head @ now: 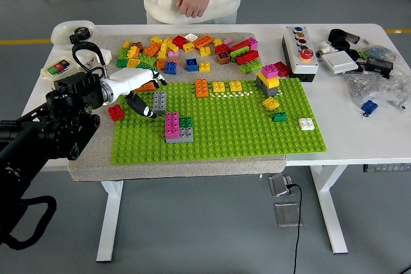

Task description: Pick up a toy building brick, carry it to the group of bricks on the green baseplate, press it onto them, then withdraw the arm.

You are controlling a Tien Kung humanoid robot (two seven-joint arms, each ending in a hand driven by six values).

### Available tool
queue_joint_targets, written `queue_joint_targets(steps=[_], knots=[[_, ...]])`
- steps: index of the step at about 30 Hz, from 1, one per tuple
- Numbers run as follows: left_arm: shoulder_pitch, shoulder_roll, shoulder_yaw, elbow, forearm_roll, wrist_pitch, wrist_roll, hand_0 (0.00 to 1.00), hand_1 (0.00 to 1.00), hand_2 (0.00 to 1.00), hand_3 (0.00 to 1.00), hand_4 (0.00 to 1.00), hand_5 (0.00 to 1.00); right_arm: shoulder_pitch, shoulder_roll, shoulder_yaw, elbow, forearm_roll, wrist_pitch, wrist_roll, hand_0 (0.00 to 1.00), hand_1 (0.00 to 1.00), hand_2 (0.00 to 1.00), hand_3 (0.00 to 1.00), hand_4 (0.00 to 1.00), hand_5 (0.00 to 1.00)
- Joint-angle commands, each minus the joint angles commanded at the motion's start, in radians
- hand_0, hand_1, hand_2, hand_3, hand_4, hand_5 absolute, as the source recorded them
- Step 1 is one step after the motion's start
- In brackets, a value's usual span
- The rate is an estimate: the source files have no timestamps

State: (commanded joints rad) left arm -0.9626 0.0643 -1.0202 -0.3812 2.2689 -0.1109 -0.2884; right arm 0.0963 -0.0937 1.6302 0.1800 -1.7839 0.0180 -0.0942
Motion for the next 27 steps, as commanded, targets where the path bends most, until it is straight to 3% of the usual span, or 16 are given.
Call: queue_joint_targets(steps=[27], knots=[[-0.058, -0.023, 0.098, 0.089, 0.0, 0.007, -0.001, 0.901, 0.835, 0.759, 0.806, 0.996, 0.174, 0.008, -0.002, -0.008, 0.0, -0.002, 0.003, 0.0, 0.746, 0.641, 0.681, 0.639, 0.854, 0.567]])
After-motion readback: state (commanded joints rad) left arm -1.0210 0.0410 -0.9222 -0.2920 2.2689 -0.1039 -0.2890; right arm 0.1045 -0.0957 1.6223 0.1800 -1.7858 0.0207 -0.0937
